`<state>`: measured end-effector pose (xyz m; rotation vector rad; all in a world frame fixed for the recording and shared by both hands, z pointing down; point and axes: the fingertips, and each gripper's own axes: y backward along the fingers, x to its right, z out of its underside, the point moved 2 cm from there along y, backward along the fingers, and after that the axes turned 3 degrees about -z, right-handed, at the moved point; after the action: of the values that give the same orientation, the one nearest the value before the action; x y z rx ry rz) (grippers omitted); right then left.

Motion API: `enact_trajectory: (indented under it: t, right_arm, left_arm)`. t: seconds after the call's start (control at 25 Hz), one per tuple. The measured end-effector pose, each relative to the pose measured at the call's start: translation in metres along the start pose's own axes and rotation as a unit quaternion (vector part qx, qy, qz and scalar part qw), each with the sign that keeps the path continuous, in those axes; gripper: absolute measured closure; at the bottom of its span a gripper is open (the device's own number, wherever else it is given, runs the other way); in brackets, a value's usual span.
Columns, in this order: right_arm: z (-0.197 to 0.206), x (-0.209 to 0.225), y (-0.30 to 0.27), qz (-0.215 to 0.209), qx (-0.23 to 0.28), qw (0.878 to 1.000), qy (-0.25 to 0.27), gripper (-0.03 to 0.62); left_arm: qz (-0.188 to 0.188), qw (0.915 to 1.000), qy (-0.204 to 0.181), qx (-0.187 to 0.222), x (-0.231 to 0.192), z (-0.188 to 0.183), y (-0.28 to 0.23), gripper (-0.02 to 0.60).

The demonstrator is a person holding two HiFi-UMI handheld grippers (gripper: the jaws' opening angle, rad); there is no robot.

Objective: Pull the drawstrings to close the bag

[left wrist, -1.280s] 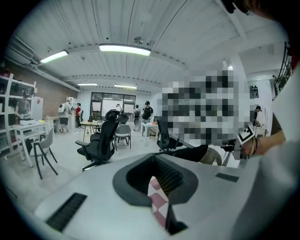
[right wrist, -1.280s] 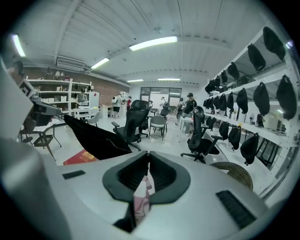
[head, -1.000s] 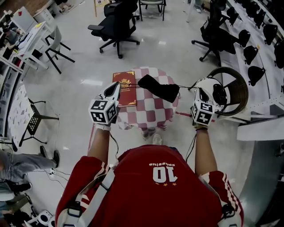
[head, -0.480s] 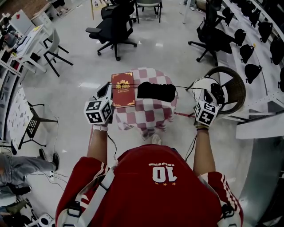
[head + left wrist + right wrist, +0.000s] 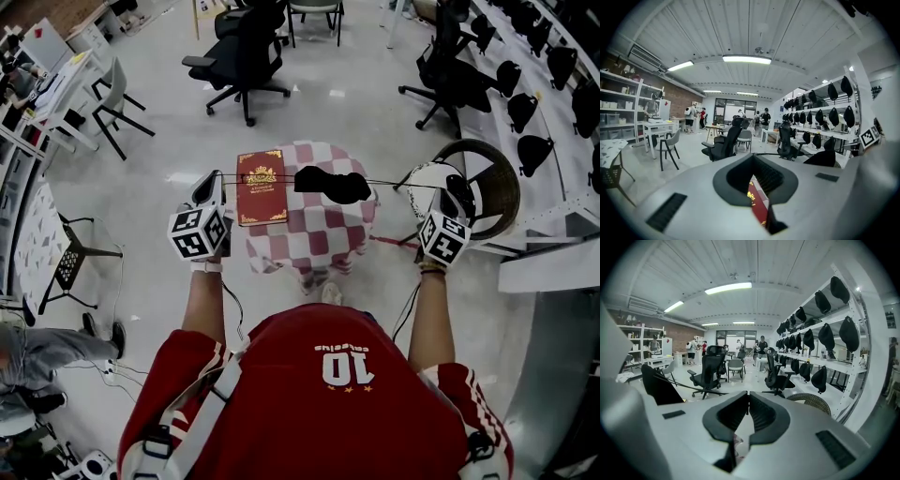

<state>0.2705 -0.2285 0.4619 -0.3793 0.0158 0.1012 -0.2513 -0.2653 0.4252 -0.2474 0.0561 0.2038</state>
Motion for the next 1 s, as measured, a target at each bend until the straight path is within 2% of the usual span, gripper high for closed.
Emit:
enact_trajectory:
  t: [0.2, 0.48, 0.84, 1.0]
  right_arm:
    - [-0.001, 0.001, -0.004, -0.005, 0.000, 1.000, -0.005, 0.566]
    - [-0.004, 0.003, -0.036, -0.024, -0.013, 1.000, -0.010, 0.566]
    - [-0.036, -0.007, -0.086, -0.049, 0.001, 0.999, 0.000, 0.566]
    - [-0.034, -0.013, -0.099, -0.065, -0.008, 0.998, 0.001, 0.566]
  left_arm:
    - [-0.006, 0.9998, 0.016, -0.010, -0.010, 0.008, -0.008, 0.574]
    - [-0.016, 0.9995, 0.020, -0.019, -0.013, 0.009, -0.040, 0.574]
    - [-0.034, 0.9990, 0.027, 0.004, -0.025, -0.017, -0.081, 0.574]
    - [-0.039, 0.9988, 0.030, 0.007, -0.029, -0.023, -0.086, 0.574]
